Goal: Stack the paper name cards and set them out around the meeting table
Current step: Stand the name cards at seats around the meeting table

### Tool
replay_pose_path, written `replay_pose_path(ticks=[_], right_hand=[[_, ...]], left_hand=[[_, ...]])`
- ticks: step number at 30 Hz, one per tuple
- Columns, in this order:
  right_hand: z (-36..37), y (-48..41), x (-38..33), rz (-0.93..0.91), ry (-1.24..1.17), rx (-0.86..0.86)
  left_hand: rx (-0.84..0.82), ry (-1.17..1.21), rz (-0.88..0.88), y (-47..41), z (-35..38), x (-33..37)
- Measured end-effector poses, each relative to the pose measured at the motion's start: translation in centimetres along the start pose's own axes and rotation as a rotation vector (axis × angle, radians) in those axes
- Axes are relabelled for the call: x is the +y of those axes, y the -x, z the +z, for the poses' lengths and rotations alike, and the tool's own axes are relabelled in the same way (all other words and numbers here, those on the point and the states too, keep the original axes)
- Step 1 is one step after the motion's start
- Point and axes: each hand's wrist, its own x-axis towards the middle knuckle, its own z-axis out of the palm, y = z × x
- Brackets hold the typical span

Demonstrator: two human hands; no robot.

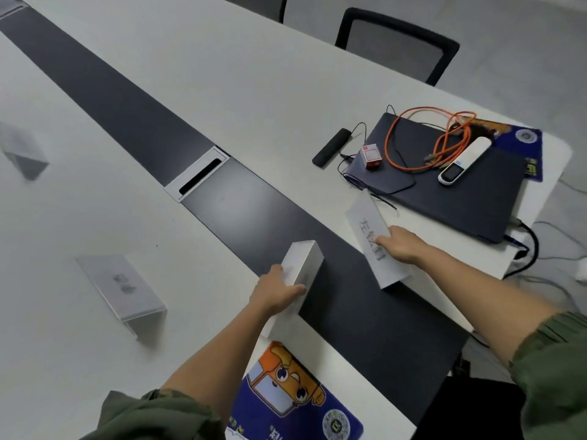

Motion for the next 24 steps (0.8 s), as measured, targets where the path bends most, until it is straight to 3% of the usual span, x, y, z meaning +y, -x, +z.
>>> replay_pose_path(ticks=[6, 18, 21, 24], right_hand=[[-0.3, -1.0, -0.2, -0.011, 0.098, 0.024], [-0.1, 2.8, -1.3, -0.127, 0.387, 0.280], [0.7, 4.6, -3.2, -0.232, 0.435, 0.403], [3.3, 6.1, -5.8, -0.417, 0.472, 0.402]], left_hand=[[0.021, -0.040, 0.065, -2.3, 0.0, 2.1], [0.037, 0.030, 0.135, -2.1, -1.1, 1.6], [0.092, 0.076, 0.146, -0.3, -2.3, 0.3], [0.195, 0.070, 0.090, 1.5, -3.8, -3.1]])
